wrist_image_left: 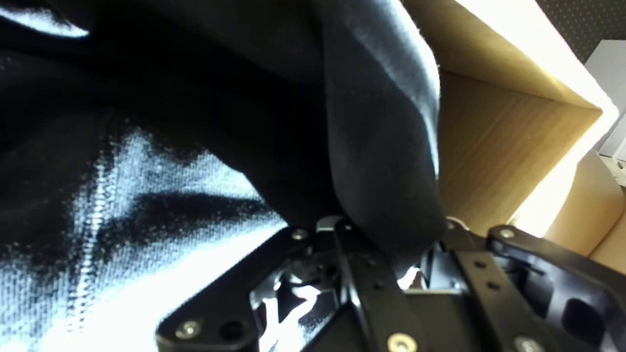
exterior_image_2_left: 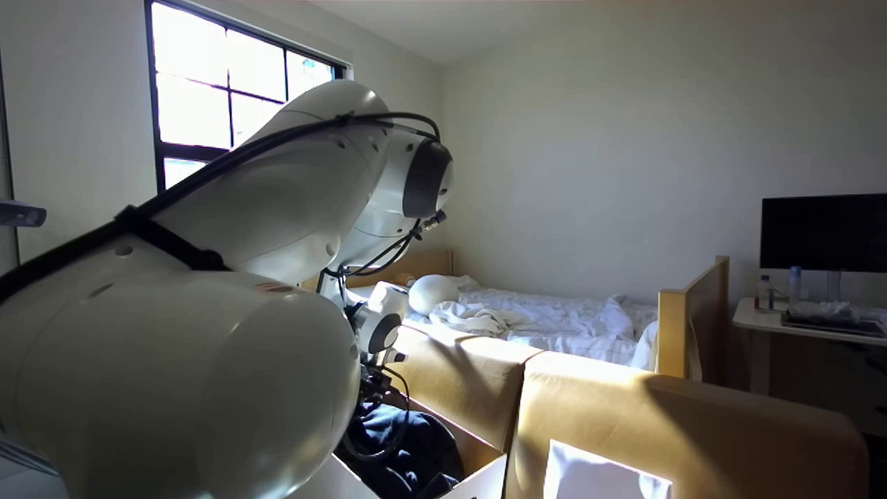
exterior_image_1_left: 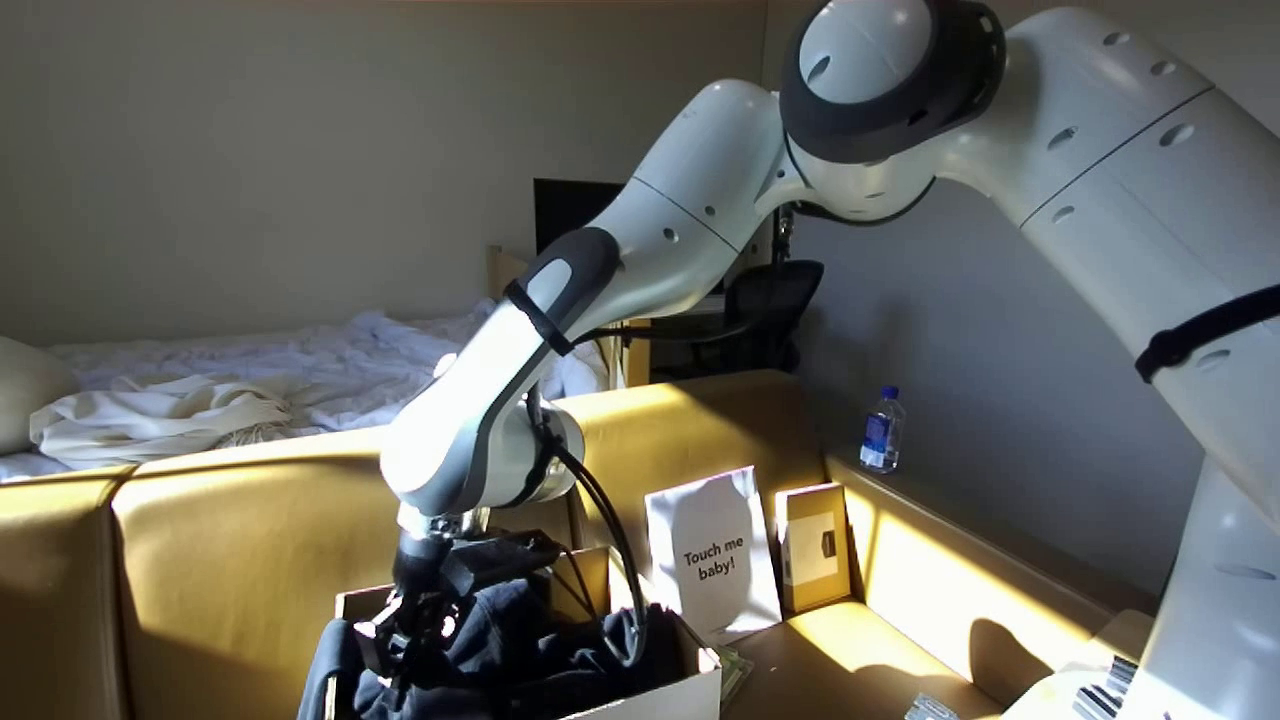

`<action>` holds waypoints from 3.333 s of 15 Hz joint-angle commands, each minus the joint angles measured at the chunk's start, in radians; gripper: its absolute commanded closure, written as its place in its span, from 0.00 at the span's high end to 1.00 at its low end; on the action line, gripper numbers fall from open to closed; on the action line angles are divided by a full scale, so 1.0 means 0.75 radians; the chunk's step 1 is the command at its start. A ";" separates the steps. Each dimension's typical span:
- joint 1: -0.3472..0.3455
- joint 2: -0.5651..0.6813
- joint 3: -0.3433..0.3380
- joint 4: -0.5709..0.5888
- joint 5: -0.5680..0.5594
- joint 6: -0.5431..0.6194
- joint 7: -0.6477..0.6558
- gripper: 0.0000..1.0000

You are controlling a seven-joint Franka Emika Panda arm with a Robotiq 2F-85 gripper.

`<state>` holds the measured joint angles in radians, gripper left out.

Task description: Remove the jumper from the box

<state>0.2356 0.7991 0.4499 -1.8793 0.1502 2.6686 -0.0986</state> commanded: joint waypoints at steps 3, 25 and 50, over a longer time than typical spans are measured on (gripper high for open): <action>-0.125 -0.204 0.010 -0.061 -0.005 -0.187 -0.099 0.07; -0.160 -0.541 -0.333 1.130 -0.178 -2.090 -0.386 0.07; -0.428 -0.971 -0.738 0.499 -0.308 -2.121 -0.082 0.07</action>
<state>-0.0719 0.1690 -0.0847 -1.3082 -0.0959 0.9608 -0.2536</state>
